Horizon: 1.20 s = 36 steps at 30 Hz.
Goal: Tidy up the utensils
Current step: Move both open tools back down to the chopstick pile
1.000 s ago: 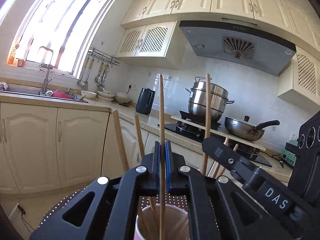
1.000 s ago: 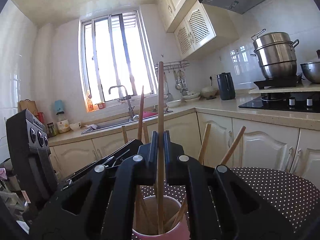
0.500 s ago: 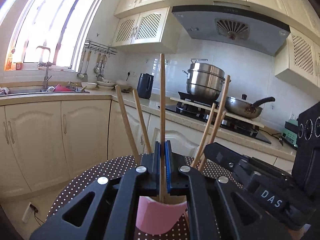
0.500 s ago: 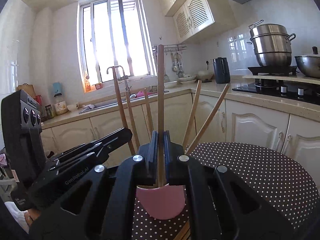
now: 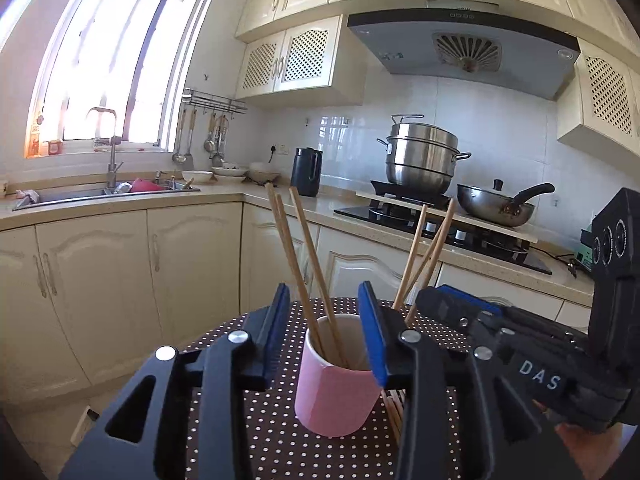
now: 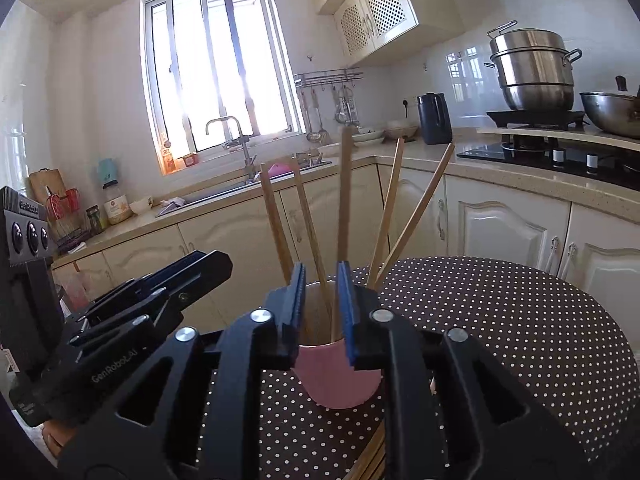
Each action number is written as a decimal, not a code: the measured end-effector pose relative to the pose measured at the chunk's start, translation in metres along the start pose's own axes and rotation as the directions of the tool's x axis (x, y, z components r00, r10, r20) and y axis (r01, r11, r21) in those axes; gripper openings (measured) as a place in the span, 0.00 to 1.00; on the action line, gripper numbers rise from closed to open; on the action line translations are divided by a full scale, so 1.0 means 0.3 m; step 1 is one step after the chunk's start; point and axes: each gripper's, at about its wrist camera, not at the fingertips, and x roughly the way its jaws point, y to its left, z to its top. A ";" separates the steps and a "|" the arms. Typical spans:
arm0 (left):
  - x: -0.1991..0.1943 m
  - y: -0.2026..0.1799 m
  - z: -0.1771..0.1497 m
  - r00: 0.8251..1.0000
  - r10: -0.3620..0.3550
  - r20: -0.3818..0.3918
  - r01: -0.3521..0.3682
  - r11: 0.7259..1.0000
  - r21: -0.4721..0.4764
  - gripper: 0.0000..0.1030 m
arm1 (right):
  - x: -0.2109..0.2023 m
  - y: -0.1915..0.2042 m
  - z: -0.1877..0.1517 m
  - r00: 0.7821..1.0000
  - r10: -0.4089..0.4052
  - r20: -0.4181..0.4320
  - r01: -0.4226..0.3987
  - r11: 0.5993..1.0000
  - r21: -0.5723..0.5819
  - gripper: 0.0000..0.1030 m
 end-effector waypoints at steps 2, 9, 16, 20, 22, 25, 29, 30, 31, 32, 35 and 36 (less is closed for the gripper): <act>-0.028 -0.006 0.007 1.000 0.000 0.005 0.000 1.000 0.013 0.42 | -0.028 0.010 0.004 1.000 -0.010 0.013 0.010 1.000 -0.003 0.47; -0.109 -0.047 0.021 0.999 0.028 0.016 -0.029 0.997 0.067 0.47 | -0.129 0.028 0.012 0.999 -0.024 0.029 0.024 1.000 -0.003 0.47; -0.159 -0.110 0.021 0.998 0.054 0.020 -0.056 0.991 0.117 0.52 | -0.230 0.018 -0.001 0.998 -0.043 0.040 0.043 0.999 -0.003 0.48; -0.164 -0.144 0.001 0.998 0.060 -0.009 -0.059 0.989 0.137 0.55 | -0.267 -0.001 -0.017 0.998 -0.061 0.026 0.061 0.998 -0.010 0.50; -0.154 -0.163 -0.013 0.998 0.055 -0.040 -0.049 0.988 0.147 0.57 | -0.279 -0.015 -0.031 0.997 -0.077 0.010 0.077 0.997 -0.012 0.51; -0.125 -0.183 -0.049 0.993 0.038 -0.109 -0.021 0.987 0.157 0.58 | -0.288 -0.043 -0.057 0.995 -0.094 -0.020 0.094 0.996 -0.007 0.53; -0.063 -0.195 -0.123 0.971 -0.013 -0.239 0.046 0.990 0.134 0.58 | -0.281 -0.092 -0.114 0.989 -0.126 -0.079 0.127 0.992 0.010 0.54; -0.047 -0.195 -0.144 0.964 -0.015 -0.264 0.051 0.990 0.132 0.58 | -0.276 -0.106 -0.130 0.986 -0.136 -0.098 0.139 0.990 0.018 0.55; -0.027 -0.199 -0.168 0.954 -0.011 -0.299 0.054 0.989 0.136 0.58 | -0.271 -0.120 -0.146 0.983 -0.141 -0.117 0.145 0.989 0.028 0.55; -0.008 -0.204 -0.192 0.942 -0.009 -0.334 0.059 0.988 0.141 0.58 | -0.264 -0.136 -0.166 0.980 -0.143 -0.139 0.149 0.988 0.039 0.56; 0.041 -0.214 -0.266 0.907 -0.005 -0.422 0.077 0.985 0.154 0.58 | -0.246 -0.166 -0.217 0.970 -0.157 -0.187 0.170 0.984 0.059 0.56; 0.053 -0.219 -0.290 0.898 0.003 -0.440 0.077 0.984 0.162 0.58 | -0.240 -0.176 -0.234 0.966 -0.155 -0.205 0.171 0.983 0.067 0.56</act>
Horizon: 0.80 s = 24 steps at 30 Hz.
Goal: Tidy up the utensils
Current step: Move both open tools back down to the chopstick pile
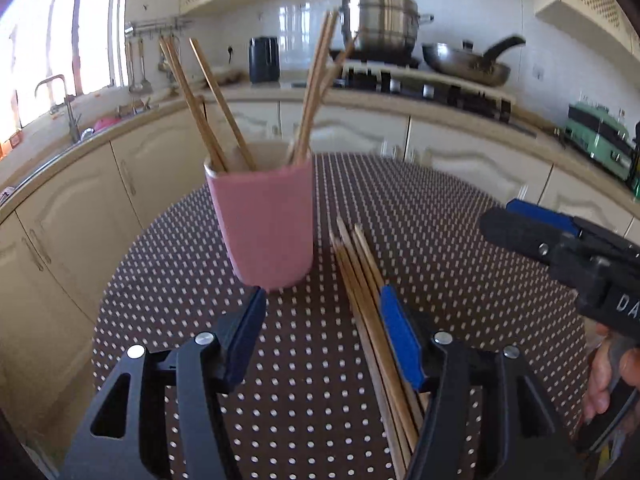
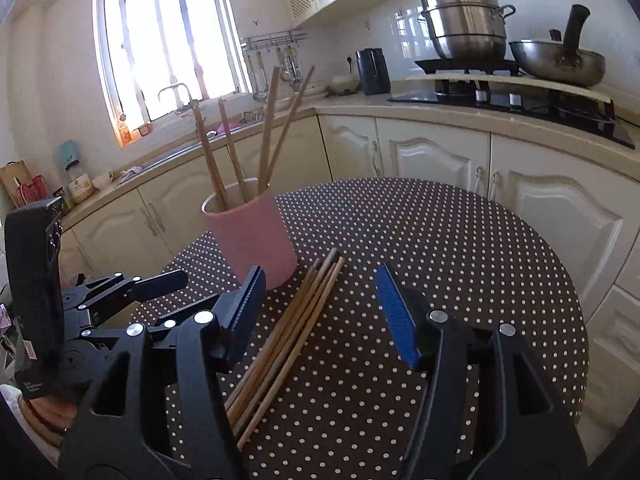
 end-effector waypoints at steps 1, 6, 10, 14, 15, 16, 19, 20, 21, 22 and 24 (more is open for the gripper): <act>0.017 -0.007 -0.012 1.000 -0.003 -0.019 0.003 1.000 0.008 0.58 | 0.010 -0.008 -0.013 1.000 -0.001 -0.014 0.001 1.000 0.007 0.56; 0.078 -0.023 -0.073 0.996 -0.001 -0.094 0.005 0.999 0.045 0.58 | 0.043 -0.038 -0.067 0.998 0.004 -0.057 -0.002 0.999 0.042 0.56; 0.104 -0.020 -0.098 0.990 -0.004 -0.140 0.011 0.999 0.046 0.58 | 0.055 -0.046 -0.085 0.997 0.007 -0.076 -0.003 0.999 0.054 0.57; 0.114 -0.050 -0.102 0.989 0.030 -0.144 -0.017 0.996 0.092 0.58 | 0.062 -0.049 -0.082 0.997 0.000 -0.081 0.005 0.998 0.058 0.57; 0.115 -0.059 -0.096 0.989 0.037 -0.145 -0.022 0.995 0.099 0.58 | 0.063 -0.049 -0.083 0.996 0.001 -0.084 0.004 0.998 0.059 0.57; 0.119 -0.066 -0.092 0.988 0.044 -0.150 -0.029 0.994 0.101 0.58 | 0.065 -0.052 -0.081 0.996 0.001 -0.086 0.005 0.998 0.061 0.57; 0.146 -0.093 -0.065 0.980 0.088 -0.178 -0.068 0.991 0.114 0.58 | 0.072 -0.056 -0.079 0.995 0.002 -0.099 0.004 0.998 0.065 0.57; 0.151 -0.097 -0.059 0.977 0.101 -0.187 -0.078 0.989 0.124 0.59 | 0.075 -0.057 -0.080 0.994 -0.001 -0.106 0.008 0.998 0.065 0.57; 0.155 -0.095 -0.049 0.974 0.107 -0.202 -0.082 0.988 0.129 0.59 | 0.077 -0.059 -0.081 0.994 -0.002 -0.111 0.009 0.998 0.065 0.57; 0.153 -0.085 -0.043 0.973 0.098 -0.211 -0.073 0.990 0.122 0.59 | 0.078 -0.059 -0.082 0.993 -0.003 -0.117 0.011 0.998 0.065 0.57; 0.157 -0.058 -0.038 0.969 0.066 -0.238 -0.049 0.996 0.080 0.59 | 0.088 -0.059 -0.083 0.990 -0.009 -0.142 0.017 0.998 0.058 0.57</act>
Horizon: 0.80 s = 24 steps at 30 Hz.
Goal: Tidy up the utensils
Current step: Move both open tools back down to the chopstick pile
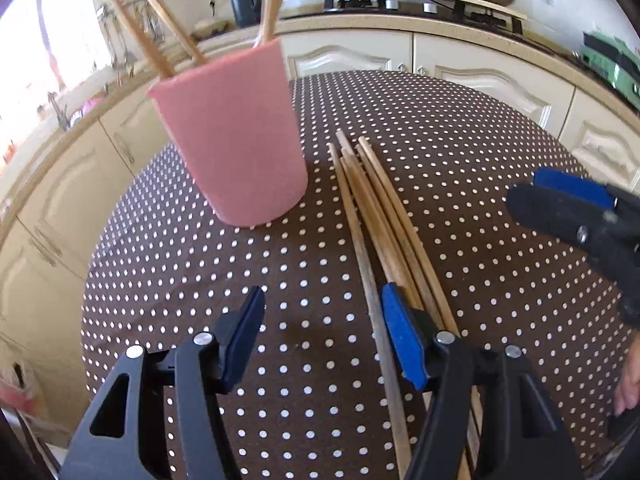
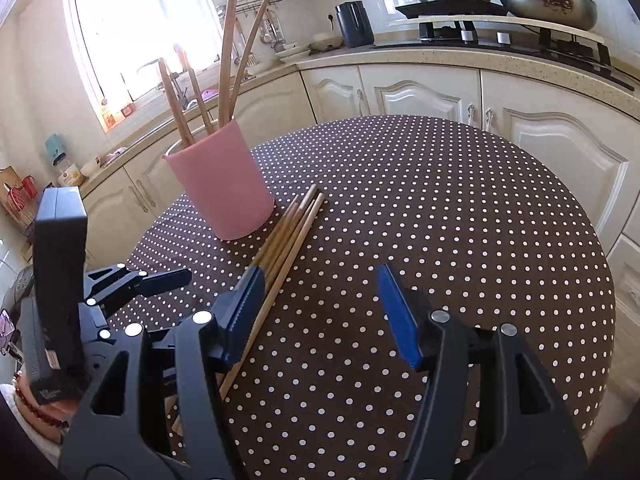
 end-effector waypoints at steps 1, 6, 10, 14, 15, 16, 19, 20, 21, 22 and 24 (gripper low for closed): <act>0.001 0.016 -0.001 1.000 -0.017 -0.006 0.017 1.000 -0.020 0.59 | 0.005 0.003 -0.002 1.000 -0.003 -0.014 0.003 1.000 -0.005 0.57; -0.011 0.065 -0.035 0.999 -0.053 0.015 0.053 0.997 -0.054 0.56 | 0.050 0.034 -0.010 0.995 -0.041 -0.094 0.035 0.997 -0.063 0.57; -0.020 0.071 -0.054 0.998 -0.057 0.022 0.058 0.997 -0.054 0.55 | 0.093 0.073 -0.013 0.987 -0.077 -0.138 0.064 0.993 -0.097 0.57; -0.022 0.074 -0.076 0.998 -0.061 0.032 0.062 0.997 -0.050 0.55 | 0.141 0.118 -0.003 0.978 -0.119 -0.170 0.096 0.986 -0.137 0.57; -0.026 0.078 -0.088 0.998 -0.060 0.035 0.062 0.997 -0.049 0.55 | 0.153 0.126 -0.002 0.976 -0.127 -0.177 0.102 0.984 -0.145 0.57; -0.027 0.079 -0.090 0.997 -0.061 0.037 0.062 0.997 -0.048 0.55 | 0.162 0.132 0.000 0.974 -0.136 -0.183 0.109 0.982 -0.151 0.57; -0.036 0.087 -0.109 0.997 -0.067 0.042 0.069 0.997 -0.045 0.55 | 0.186 0.146 -0.002 0.969 -0.153 -0.194 0.119 0.977 -0.177 0.57; -0.039 0.090 -0.113 0.997 -0.068 0.043 0.070 0.997 -0.043 0.55 | 0.193 0.150 -0.007 0.968 -0.157 -0.196 0.121 0.975 -0.184 0.57; -0.042 0.092 -0.118 0.997 -0.070 0.045 0.072 0.997 -0.041 0.55 | 0.196 0.149 -0.007 0.968 -0.159 -0.193 0.124 0.975 -0.184 0.57; -0.043 0.093 -0.120 0.996 -0.071 0.047 0.073 0.997 -0.039 0.55 | 0.200 0.146 -0.006 0.967 -0.162 -0.194 0.127 0.975 -0.180 0.57; -0.044 0.095 -0.120 0.996 -0.071 0.050 0.073 0.997 -0.040 0.55 | 0.206 0.145 0.002 0.966 -0.163 -0.198 0.129 0.976 -0.175 0.57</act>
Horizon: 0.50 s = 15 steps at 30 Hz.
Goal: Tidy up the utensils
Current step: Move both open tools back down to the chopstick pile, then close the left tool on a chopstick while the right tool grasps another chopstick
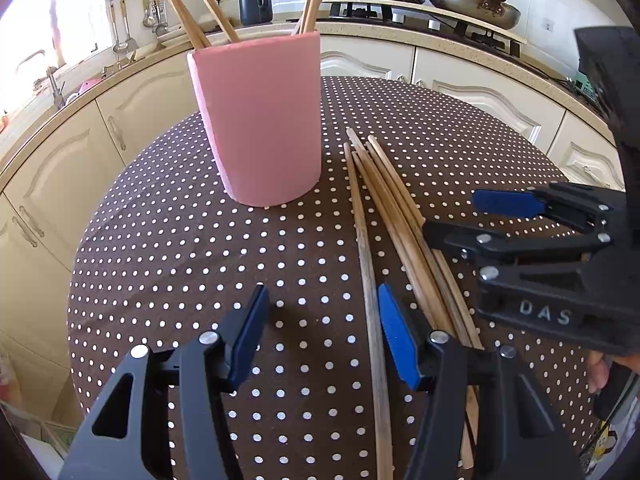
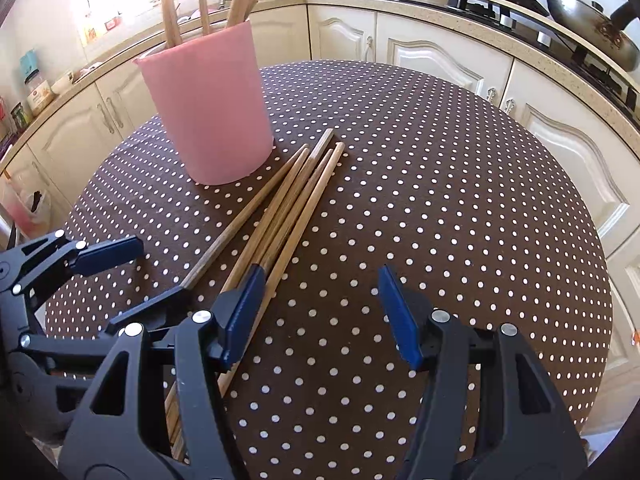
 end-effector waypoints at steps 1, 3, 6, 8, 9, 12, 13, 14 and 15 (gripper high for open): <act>-0.001 0.001 0.000 1.000 0.000 0.001 0.000 1.000 0.000 0.55 | 0.003 0.000 0.005 1.000 -0.003 -0.002 0.003 1.000 -0.002 0.57; -0.002 -0.004 0.000 1.000 0.005 0.004 -0.005 1.000 0.000 0.55 | 0.012 -0.005 0.018 1.000 -0.004 -0.009 0.004 1.000 -0.005 0.57; -0.001 -0.006 0.005 1.000 0.003 -0.002 -0.003 1.000 0.003 0.55 | 0.032 -0.021 0.041 0.999 0.007 -0.035 -0.007 1.000 -0.004 0.58; -0.002 -0.004 0.009 1.000 0.000 -0.006 0.000 1.000 0.006 0.55 | 0.037 -0.022 0.050 0.998 -0.001 -0.061 0.000 1.000 -0.020 0.57; -0.001 -0.002 0.011 1.000 -0.001 -0.007 0.001 1.000 0.006 0.55 | 0.039 -0.020 0.054 0.998 -0.007 -0.069 0.005 0.999 -0.032 0.57; 0.003 -0.002 0.022 1.000 -0.003 -0.017 0.003 1.000 0.008 0.55 | 0.038 -0.032 0.053 0.996 -0.005 -0.093 0.001 0.999 -0.047 0.57; 0.006 -0.002 0.029 1.000 -0.004 -0.025 0.004 1.000 0.009 0.55 | 0.035 -0.035 0.050 0.995 -0.005 -0.102 0.000 0.999 -0.050 0.57; 0.010 -0.002 0.039 0.999 -0.004 -0.035 0.004 1.000 0.009 0.55 | 0.033 -0.041 0.049 0.994 -0.006 -0.111 0.000 0.999 -0.054 0.57; 0.015 -0.004 0.049 0.999 -0.004 -0.043 0.004 1.000 0.009 0.55 | 0.032 -0.047 0.049 0.992 -0.009 -0.123 0.002 0.998 -0.058 0.57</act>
